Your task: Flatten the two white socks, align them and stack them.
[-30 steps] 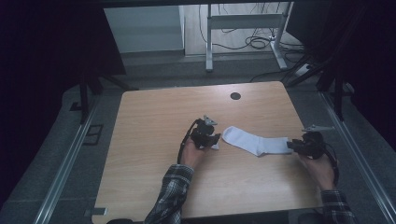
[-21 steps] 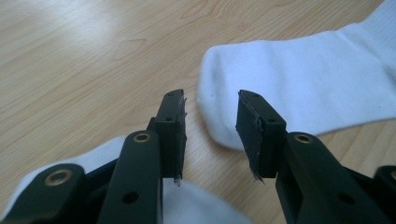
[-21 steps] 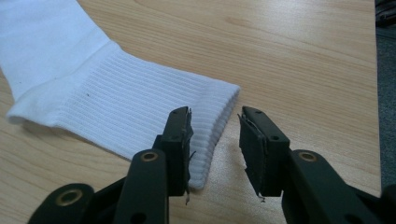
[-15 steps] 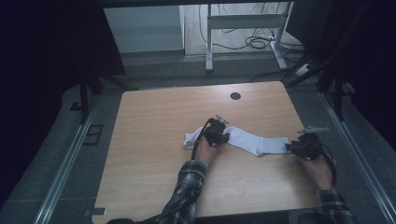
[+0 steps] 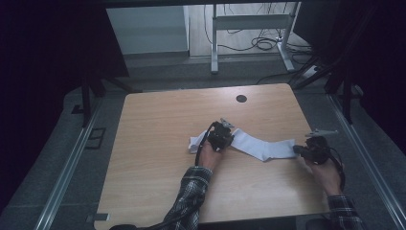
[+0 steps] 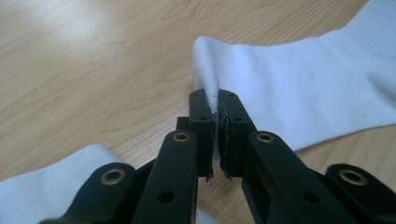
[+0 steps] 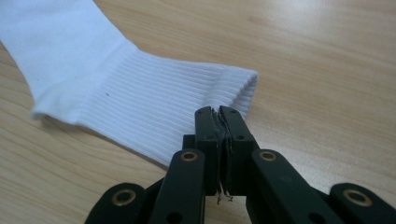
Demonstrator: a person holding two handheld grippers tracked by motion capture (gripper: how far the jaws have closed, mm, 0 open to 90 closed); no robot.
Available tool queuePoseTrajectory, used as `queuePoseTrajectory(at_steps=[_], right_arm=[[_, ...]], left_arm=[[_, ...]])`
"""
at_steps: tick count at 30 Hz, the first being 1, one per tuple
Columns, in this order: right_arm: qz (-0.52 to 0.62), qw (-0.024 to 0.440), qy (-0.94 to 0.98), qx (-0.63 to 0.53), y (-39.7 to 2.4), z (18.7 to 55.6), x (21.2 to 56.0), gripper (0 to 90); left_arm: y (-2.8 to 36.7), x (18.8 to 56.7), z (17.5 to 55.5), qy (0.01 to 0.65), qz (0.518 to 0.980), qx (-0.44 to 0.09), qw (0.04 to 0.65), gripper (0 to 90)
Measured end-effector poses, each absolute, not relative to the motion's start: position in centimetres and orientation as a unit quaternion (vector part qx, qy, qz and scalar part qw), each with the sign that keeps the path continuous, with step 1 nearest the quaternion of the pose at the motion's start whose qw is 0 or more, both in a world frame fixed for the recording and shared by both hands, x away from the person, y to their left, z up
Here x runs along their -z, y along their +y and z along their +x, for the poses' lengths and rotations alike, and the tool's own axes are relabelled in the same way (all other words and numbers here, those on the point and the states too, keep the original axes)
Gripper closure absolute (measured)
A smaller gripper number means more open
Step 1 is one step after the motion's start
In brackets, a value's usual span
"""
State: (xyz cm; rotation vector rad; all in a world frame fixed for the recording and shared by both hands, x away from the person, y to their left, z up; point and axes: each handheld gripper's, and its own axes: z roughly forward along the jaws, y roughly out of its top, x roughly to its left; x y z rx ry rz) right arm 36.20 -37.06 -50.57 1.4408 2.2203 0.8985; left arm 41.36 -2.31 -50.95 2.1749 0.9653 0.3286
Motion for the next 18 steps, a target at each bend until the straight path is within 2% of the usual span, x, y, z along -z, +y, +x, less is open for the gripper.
queuePoseTrajectory(at_steps=[10, 18], right_arm=[[0.471, 0.181, 0.785, -0.360, -35.7, 35.3, 48.1, 86.0], [0.431, 0.161, 0.803, -0.378, -32.6, 34.6, 47.1, 85.9]], left_arm=[[0.3, 48.2, 38.7, 0.363, 0.839, -0.140, 0.381, 85.3], [4.9, 46.9, 35.2, 0.372, 0.832, -0.151, 0.383, 85.2]])
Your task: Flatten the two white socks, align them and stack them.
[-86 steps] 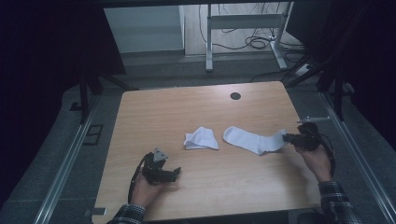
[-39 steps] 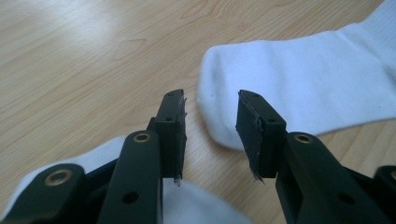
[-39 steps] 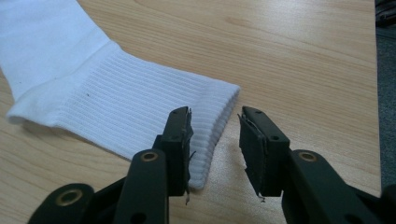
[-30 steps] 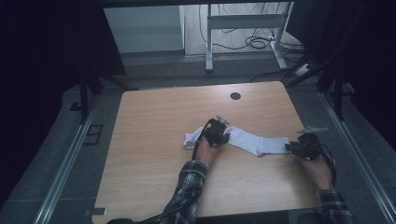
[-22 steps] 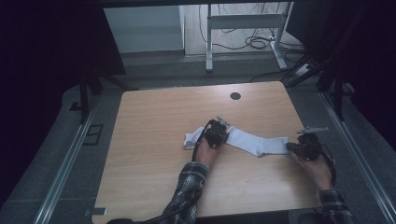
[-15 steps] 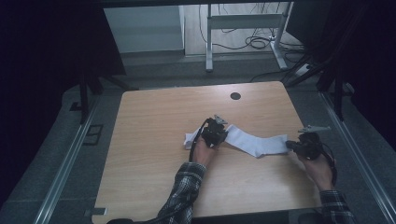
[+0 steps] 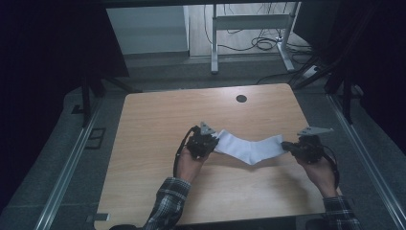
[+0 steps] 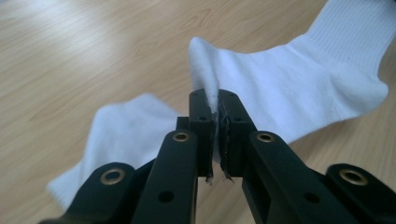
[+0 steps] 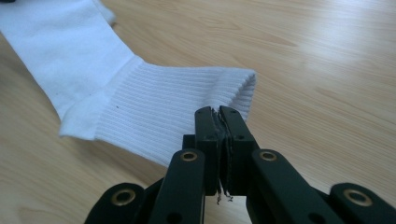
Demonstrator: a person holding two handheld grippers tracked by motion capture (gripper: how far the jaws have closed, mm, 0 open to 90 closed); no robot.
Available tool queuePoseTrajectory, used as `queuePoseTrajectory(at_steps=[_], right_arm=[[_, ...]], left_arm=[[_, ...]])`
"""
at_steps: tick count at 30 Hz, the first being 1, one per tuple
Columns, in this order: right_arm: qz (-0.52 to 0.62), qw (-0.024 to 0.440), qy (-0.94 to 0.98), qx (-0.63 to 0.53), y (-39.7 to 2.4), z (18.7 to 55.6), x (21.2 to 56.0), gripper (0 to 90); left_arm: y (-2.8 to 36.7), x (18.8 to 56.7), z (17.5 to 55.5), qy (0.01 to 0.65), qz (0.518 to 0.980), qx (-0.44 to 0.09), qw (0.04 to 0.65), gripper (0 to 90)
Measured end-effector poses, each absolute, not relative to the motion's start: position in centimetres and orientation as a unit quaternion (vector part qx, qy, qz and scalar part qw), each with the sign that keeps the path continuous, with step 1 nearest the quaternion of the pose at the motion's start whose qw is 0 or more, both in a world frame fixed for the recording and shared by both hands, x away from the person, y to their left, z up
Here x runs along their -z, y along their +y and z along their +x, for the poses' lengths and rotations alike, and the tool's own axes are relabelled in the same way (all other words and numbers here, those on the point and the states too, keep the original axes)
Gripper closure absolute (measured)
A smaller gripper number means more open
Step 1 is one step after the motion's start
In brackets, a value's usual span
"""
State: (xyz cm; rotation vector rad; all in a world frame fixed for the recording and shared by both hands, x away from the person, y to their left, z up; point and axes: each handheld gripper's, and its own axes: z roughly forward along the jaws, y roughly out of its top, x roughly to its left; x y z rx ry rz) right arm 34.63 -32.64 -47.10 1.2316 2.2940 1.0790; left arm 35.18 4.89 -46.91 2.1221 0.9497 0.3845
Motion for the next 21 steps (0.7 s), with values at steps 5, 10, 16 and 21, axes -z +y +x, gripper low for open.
queuePoseTrajectory(at_steps=[5, 10, 16, 21], right_arm=[[0.409, 0.142, 0.815, -0.385, -30.6, 34.2, 47.1, 85.8], [0.383, 0.112, 0.830, -0.389, -27.9, 33.7, 47.5, 85.8], [0.356, 0.109, 0.857, -0.356, -25.2, 33.3, 48.9, 85.6], [0.352, 0.094, 0.871, -0.330, -24.8, 33.8, 51.0, 85.0]], left_arm=[[7.4, 47.0, 33.0, 0.379, 0.831, -0.155, 0.377, 85.0], [10.2, 48.0, 30.6, 0.399, 0.824, -0.158, 0.370, 85.0], [12.0, 50.2, 28.4, 0.414, 0.826, -0.152, 0.352, 84.6], [12.1, 52.6, 27.8, 0.421, 0.835, -0.129, 0.329, 84.1]])
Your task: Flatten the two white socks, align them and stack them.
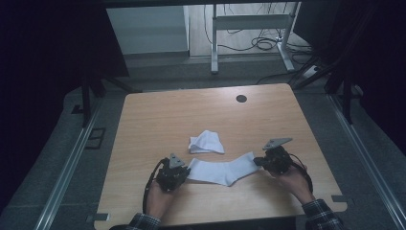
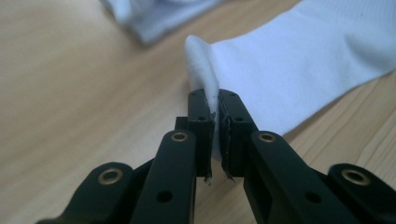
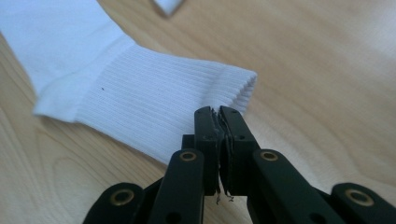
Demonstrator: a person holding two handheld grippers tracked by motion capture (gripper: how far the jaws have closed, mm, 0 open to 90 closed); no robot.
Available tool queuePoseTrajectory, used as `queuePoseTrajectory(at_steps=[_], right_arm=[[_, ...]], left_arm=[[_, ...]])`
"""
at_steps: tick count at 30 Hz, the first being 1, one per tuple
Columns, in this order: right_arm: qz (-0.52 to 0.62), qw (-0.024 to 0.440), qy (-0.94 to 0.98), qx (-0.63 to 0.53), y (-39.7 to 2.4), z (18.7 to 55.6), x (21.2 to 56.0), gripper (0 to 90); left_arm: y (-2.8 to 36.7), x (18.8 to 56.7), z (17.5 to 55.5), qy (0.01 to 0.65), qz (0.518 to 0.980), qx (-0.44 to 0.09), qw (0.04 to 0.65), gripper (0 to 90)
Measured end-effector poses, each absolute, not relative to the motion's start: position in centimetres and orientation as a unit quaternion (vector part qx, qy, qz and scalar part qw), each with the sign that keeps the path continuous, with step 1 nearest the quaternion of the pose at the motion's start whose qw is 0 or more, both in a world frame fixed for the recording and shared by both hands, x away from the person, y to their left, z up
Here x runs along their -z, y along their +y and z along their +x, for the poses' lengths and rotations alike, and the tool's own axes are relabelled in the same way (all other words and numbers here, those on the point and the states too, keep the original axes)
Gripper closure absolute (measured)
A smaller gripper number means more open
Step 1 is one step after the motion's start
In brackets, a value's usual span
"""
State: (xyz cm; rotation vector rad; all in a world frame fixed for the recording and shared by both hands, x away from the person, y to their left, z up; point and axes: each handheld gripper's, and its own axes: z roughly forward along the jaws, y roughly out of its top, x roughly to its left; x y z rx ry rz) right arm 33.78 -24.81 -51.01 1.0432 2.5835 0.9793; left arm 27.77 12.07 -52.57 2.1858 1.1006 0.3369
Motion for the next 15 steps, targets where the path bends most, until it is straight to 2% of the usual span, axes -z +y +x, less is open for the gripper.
queuePoseTrajectory(at_steps=[2, 6, 11, 15], right_arm=[[0.354, 0.089, 0.874, -0.320, -24.7, 33.9, 51.7, 83.4], [0.351, 0.098, 0.873, -0.323, -24.9, 33.8, 51.4, 77.8], [0.360, 0.123, 0.865, -0.329, -26.2, 33.9, 50.6, 73.1], [0.380, 0.132, 0.855, -0.327, -27.8, 34.4, 50.7, 68.3]], left_arm=[[12.0, 53.2, 27.8, 0.421, 0.836, -0.126, 0.329, 82.7], [12.5, 52.4, 28.3, 0.432, 0.823, -0.128, 0.347, 71.7], [13.1, 50.0, 29.4, 0.433, 0.811, -0.155, 0.361, 66.6], [13.0, 48.3, 31.5, 0.440, 0.801, -0.162, 0.373, 66.9]])
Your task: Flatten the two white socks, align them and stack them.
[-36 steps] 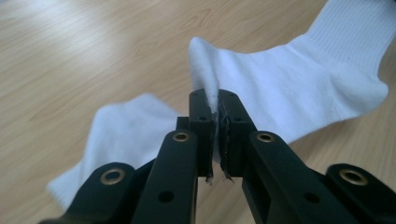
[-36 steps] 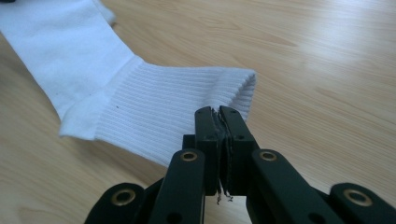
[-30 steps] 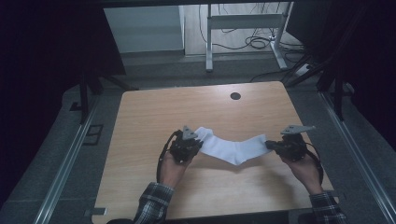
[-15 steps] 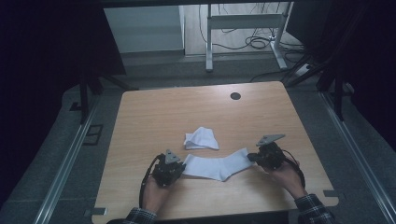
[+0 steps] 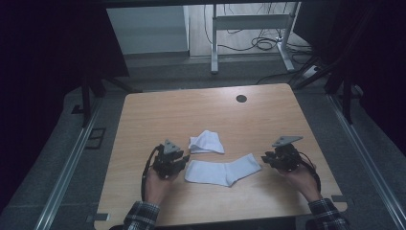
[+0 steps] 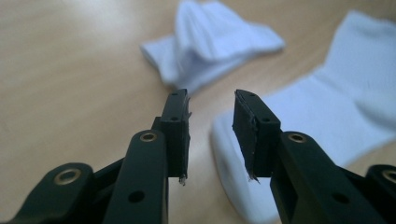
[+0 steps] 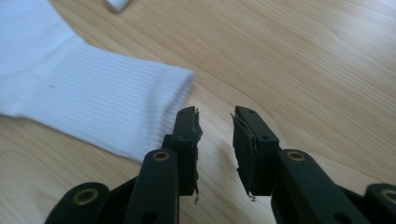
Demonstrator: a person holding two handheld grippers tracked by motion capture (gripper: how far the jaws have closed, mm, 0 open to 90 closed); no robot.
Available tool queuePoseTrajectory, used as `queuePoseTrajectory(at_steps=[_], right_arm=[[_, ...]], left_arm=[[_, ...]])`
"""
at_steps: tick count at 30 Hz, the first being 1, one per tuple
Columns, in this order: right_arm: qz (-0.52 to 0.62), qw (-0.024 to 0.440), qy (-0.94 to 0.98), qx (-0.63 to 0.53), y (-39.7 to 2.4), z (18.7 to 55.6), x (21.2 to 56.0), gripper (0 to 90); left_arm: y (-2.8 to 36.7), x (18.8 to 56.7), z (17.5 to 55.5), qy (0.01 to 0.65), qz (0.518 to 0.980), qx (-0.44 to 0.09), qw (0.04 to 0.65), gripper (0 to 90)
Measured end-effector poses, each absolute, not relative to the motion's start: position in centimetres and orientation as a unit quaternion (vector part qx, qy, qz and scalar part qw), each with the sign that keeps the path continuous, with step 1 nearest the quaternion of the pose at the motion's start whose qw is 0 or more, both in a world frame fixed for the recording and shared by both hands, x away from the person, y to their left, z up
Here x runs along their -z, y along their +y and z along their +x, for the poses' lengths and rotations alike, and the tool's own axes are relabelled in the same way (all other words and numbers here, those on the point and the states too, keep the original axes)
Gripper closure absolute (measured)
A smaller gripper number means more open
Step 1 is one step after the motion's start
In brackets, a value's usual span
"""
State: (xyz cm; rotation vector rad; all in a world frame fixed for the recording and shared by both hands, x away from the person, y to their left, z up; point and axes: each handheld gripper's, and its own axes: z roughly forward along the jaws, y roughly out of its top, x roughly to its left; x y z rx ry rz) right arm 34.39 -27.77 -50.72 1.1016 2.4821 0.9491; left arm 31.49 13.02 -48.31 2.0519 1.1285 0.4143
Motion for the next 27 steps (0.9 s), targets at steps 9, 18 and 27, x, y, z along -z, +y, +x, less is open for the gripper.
queuePoseTrajectory(at_steps=[9, 18, 27], right_arm=[[0.407, 0.138, 0.843, -0.323, -30.2, 35.1, 51.6, 59.1], [0.417, 0.135, 0.843, -0.313, -31.2, 35.4, 52.4, 56.4], [0.411, 0.137, 0.845, -0.312, -31.1, 35.4, 52.5, 55.7]], left_arm=[[10.7, 47.5, 37.1, 0.454, 0.794, -0.150, 0.375, 69.0], [8.6, 50.7, 39.9, 0.473, 0.805, -0.139, 0.330, 60.6], [7.8, 50.7, 40.1, 0.467, 0.803, -0.106, 0.356, 85.5]])
